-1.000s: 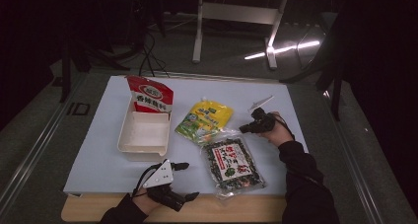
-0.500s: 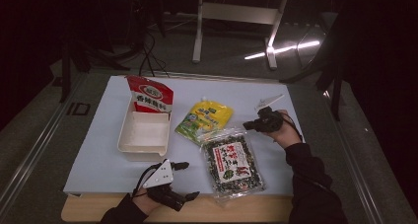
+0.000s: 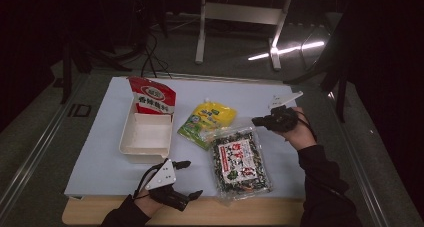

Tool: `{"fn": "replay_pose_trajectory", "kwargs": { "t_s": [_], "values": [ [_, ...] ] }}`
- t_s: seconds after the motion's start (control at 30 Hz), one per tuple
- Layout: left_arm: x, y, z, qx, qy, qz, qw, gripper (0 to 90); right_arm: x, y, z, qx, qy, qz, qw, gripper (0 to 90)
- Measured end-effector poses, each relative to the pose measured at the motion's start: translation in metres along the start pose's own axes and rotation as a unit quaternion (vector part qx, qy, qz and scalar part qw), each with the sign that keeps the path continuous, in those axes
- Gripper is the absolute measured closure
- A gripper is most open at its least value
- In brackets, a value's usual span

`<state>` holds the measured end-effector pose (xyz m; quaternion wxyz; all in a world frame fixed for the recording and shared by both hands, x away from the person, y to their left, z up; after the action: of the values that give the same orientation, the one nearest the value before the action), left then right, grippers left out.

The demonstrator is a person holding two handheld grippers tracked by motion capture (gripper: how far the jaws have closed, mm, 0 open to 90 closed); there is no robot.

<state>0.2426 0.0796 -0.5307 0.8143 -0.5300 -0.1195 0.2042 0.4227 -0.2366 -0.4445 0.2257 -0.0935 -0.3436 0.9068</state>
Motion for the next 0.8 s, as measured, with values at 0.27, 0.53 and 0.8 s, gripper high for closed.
{"fn": "replay_pose_trajectory", "kwargs": {
  "t_s": [0.27, 0.53, 0.8],
  "values": [
    [0.003, -0.007, 0.001, 0.007, 0.019, 0.042, 0.9989, 4.3, 0.017, -0.012, 0.018, -0.029, -0.004, 0.021, 0.9994, 89.8],
    [0.003, -0.014, -0.006, 0.029, 0.018, 0.064, 0.9974, 3.6, 0.04, -0.023, 0.037, -0.049, -0.01, 0.059, 0.997, 89.8],
    [0.016, -0.02, -0.013, 0.022, 0.024, 0.092, 0.9952, 3.7, 0.062, -0.032, 0.052, -0.066, -0.018, 0.091, 0.9935, 89.8]
  ]
}}
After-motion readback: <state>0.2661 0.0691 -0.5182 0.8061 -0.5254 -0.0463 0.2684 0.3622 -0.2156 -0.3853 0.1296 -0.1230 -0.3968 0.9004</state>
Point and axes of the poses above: each handheld gripper's, and its own axes: z roughly backward along the jaws, y roughly out of its underside, x roughly to its left, the point moved 3 cm from there along -z, roughly forward along the jaws, and after that the axes turned 5 degrees about x, right-handed, at the moved point
